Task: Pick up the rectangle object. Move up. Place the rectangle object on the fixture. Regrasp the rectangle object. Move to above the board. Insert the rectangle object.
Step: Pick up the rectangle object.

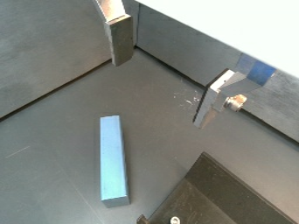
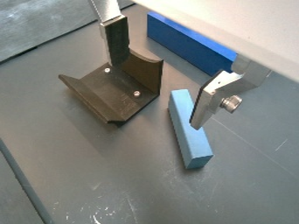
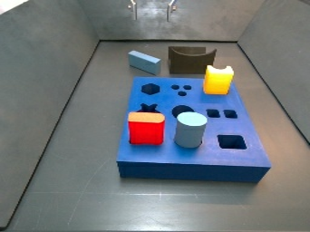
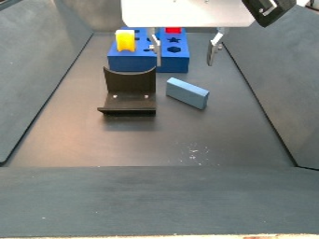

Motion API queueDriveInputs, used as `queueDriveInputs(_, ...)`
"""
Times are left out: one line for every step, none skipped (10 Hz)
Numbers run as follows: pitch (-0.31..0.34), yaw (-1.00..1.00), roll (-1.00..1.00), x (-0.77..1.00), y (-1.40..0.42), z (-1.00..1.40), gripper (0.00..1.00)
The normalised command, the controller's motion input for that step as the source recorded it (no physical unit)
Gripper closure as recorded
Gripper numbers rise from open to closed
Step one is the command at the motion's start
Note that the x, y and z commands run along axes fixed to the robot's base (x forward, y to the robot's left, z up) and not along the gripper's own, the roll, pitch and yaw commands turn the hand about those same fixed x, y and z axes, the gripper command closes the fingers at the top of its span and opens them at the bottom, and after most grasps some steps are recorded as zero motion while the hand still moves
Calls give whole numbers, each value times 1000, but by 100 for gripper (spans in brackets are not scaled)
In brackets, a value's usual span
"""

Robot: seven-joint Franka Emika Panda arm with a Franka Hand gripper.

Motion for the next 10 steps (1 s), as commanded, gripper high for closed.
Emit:
queueDriveInputs(0,6,0,0,0,0,0)
queueDriveInputs(0,277,-97,54,-29,-14,0)
queueDriveInputs(-29,500,-186,14,-166,-80,0)
queueDriveInputs(0,394,-86,0,-74,-26,0)
queueDriveInputs(0,0,0,0,-26,0,0)
queueDriveInputs(0,283,0,-57,-349,-209,0)
queueDriveInputs(0,903,0,-137,-280,-211,0)
queueDriveInputs(0,954,0,-91,-200,-194,0)
queueDriveInputs(0,997,0,-23,-131,-260,0)
queueDriveInputs(6,1000,-6,0,-80,-306,0)
